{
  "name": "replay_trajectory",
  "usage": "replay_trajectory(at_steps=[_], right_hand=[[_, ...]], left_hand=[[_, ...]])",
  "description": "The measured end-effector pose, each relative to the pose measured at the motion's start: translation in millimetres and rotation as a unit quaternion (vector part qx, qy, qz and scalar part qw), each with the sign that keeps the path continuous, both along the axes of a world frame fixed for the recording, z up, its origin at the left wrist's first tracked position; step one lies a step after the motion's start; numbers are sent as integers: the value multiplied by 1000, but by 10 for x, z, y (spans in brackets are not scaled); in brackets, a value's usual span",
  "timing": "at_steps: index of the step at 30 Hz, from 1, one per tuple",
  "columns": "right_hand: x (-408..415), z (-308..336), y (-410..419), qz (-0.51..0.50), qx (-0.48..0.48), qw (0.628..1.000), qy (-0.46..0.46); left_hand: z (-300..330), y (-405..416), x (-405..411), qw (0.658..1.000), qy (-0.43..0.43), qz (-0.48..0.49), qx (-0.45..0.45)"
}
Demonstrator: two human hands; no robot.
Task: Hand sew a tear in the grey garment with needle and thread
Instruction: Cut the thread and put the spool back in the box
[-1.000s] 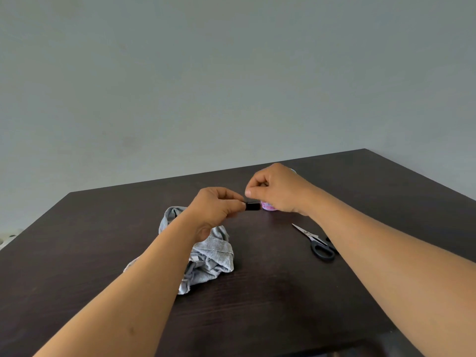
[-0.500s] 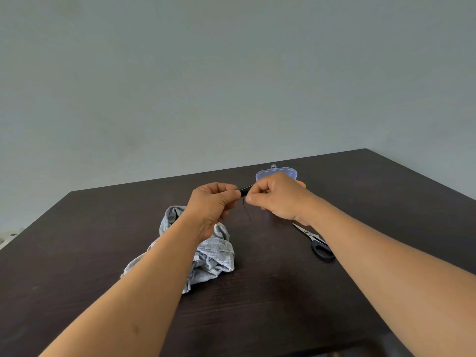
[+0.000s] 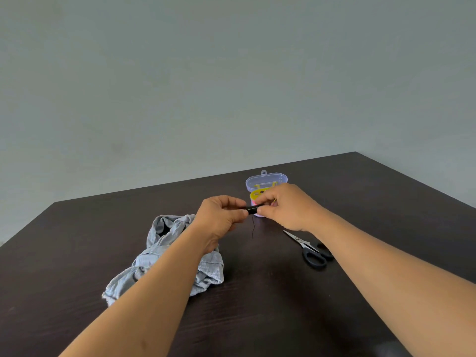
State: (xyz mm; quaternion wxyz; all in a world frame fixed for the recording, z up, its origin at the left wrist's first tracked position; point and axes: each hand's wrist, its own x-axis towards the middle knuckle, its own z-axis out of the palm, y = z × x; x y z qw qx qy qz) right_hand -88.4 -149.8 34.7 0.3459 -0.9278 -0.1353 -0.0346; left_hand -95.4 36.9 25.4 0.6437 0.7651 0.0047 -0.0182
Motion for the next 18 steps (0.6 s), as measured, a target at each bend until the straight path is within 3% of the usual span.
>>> replay_trajectory(at_steps=[9,18], right_hand=[[271,-42,-227,-2,-1,1000,13],[807,90,-341,-23,-63,997,-44]], left_hand=[[-161,-274,341,998,-52,10,44],[-130,-406,887,992,-90,62,62]])
